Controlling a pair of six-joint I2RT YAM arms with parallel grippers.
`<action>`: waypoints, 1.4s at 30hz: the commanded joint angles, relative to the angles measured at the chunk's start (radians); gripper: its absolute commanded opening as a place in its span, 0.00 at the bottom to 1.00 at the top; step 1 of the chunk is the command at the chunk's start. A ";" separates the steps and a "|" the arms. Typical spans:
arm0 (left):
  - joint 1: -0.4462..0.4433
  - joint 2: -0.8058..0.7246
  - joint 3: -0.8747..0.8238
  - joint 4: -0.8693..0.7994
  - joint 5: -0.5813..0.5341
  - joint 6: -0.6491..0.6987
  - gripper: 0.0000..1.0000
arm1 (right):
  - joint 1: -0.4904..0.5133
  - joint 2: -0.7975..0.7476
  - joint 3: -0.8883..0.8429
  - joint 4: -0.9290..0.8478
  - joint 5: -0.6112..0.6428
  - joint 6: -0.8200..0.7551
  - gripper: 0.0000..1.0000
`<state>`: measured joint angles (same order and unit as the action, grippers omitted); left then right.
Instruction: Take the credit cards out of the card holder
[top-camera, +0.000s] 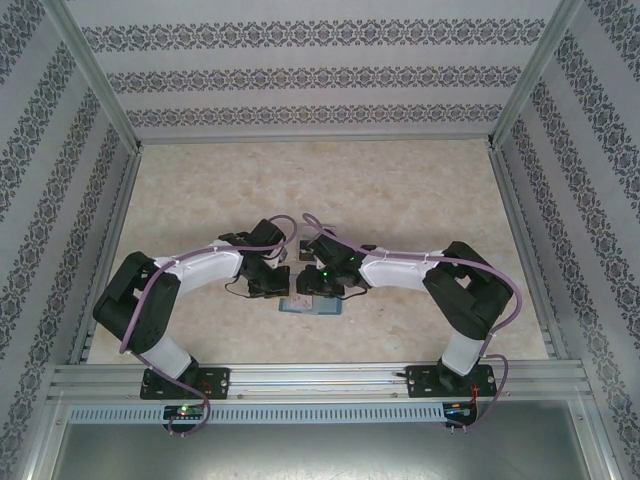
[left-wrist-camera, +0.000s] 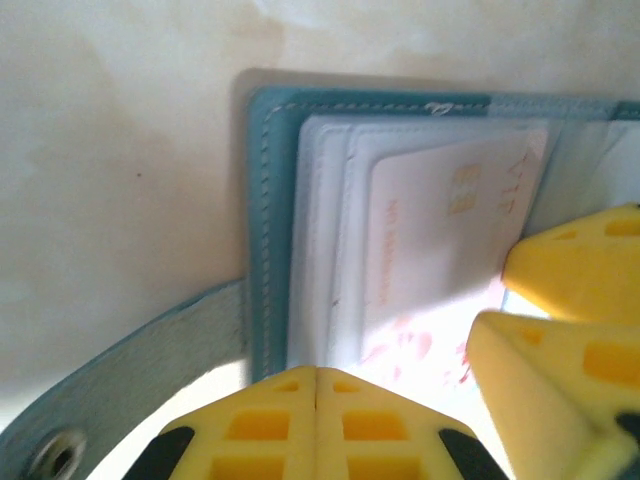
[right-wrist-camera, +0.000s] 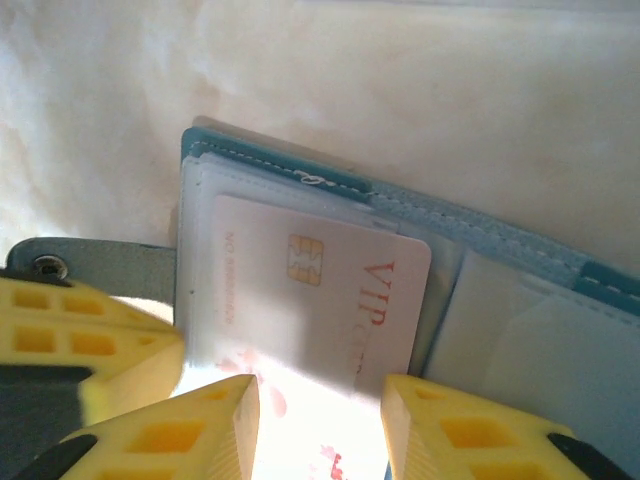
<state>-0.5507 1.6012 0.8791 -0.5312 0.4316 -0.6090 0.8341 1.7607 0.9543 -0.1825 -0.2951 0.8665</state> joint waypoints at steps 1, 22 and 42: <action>-0.013 -0.025 0.010 -0.050 -0.030 0.008 0.08 | 0.004 -0.018 0.017 -0.130 0.096 -0.046 0.39; -0.037 0.101 0.089 0.036 0.088 -0.011 0.07 | -0.024 -0.068 -0.070 -0.012 0.009 0.006 0.37; -0.037 0.188 0.084 -0.036 -0.021 0.025 0.03 | -0.083 -0.091 -0.216 0.311 -0.149 0.122 0.23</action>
<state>-0.5770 1.7348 0.9756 -0.5198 0.5007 -0.6060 0.7540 1.6867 0.7685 0.0162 -0.4107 0.9443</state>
